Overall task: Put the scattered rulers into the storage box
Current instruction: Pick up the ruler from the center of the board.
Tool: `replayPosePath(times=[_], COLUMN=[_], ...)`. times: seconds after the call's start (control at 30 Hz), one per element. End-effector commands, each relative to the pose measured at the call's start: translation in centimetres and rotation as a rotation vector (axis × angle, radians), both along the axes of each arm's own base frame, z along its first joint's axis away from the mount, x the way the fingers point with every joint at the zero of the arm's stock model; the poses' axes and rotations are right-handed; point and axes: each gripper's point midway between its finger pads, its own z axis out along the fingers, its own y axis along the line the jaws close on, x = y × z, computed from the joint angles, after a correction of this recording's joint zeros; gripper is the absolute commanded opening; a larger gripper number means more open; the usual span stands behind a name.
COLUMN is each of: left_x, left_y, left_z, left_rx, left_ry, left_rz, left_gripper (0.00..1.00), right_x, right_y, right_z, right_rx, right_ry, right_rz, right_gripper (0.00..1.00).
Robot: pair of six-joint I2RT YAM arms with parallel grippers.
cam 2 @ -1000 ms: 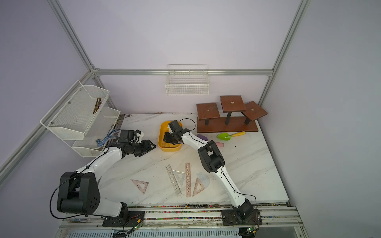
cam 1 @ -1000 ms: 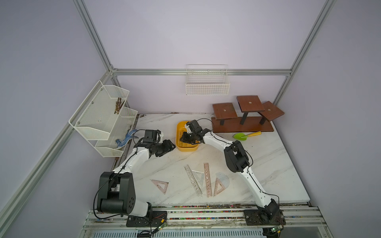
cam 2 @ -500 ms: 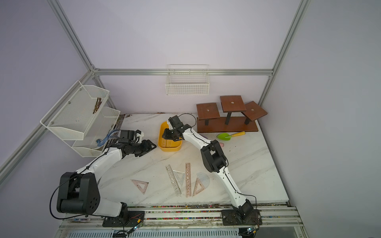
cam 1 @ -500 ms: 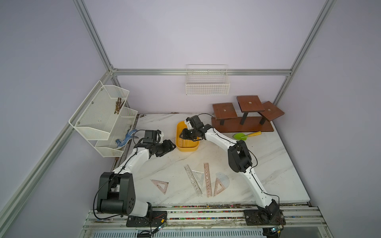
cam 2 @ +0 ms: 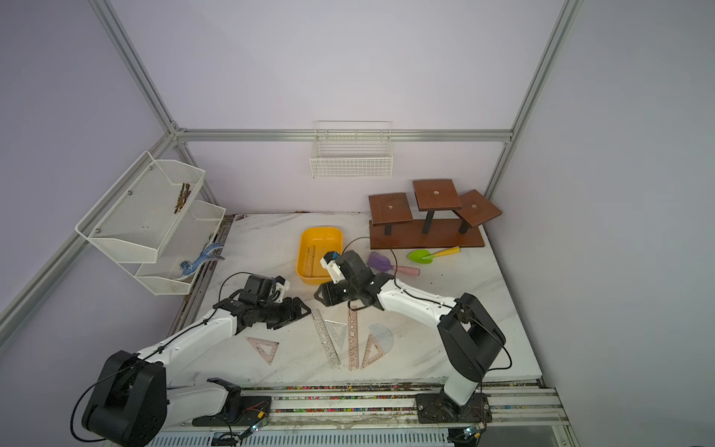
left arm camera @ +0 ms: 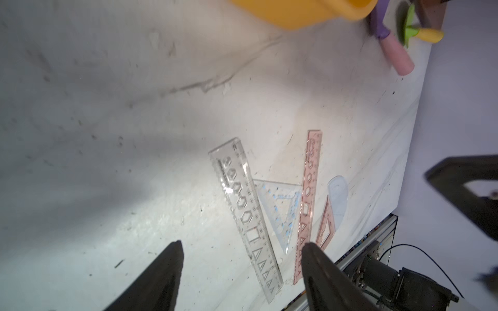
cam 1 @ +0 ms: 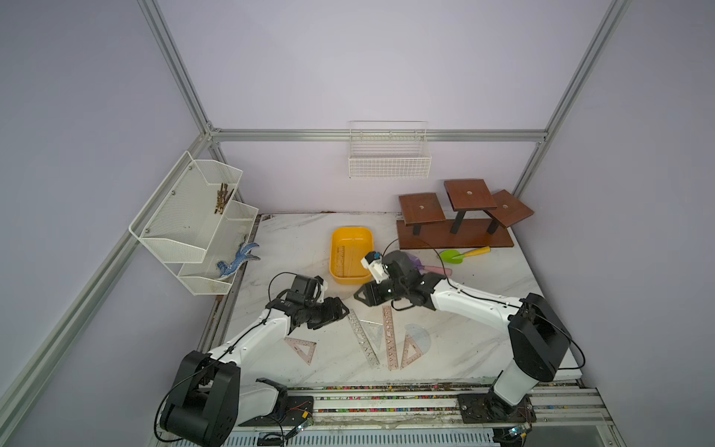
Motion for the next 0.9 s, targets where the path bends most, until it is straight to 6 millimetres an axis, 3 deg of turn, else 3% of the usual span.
replayPosePath(times=[0.0, 0.27, 0.87], left_x=[0.1, -2.4, -3.1], left_y=[-1.1, -2.2, -1.8], left_z=[0.4, -2.0, -3.3], left_rx=[-0.041, -0.065, -0.066], left_ry=[-0.036, 0.046, 0.059], left_rz=[0.032, -0.008, 0.003], left_gripper=[0.73, 0.73, 0.72], right_x=[-3.1, -7.6, -10.3], right_y=[-0.3, -1.8, -0.2], right_z=[-2.8, -6.8, -9.6], right_rx=[0.023, 0.022, -0.003], right_ry=[0.035, 0.143, 0.243], right_rz=[0.017, 0.036, 0.084], right_gripper=[0.47, 0.46, 0.44])
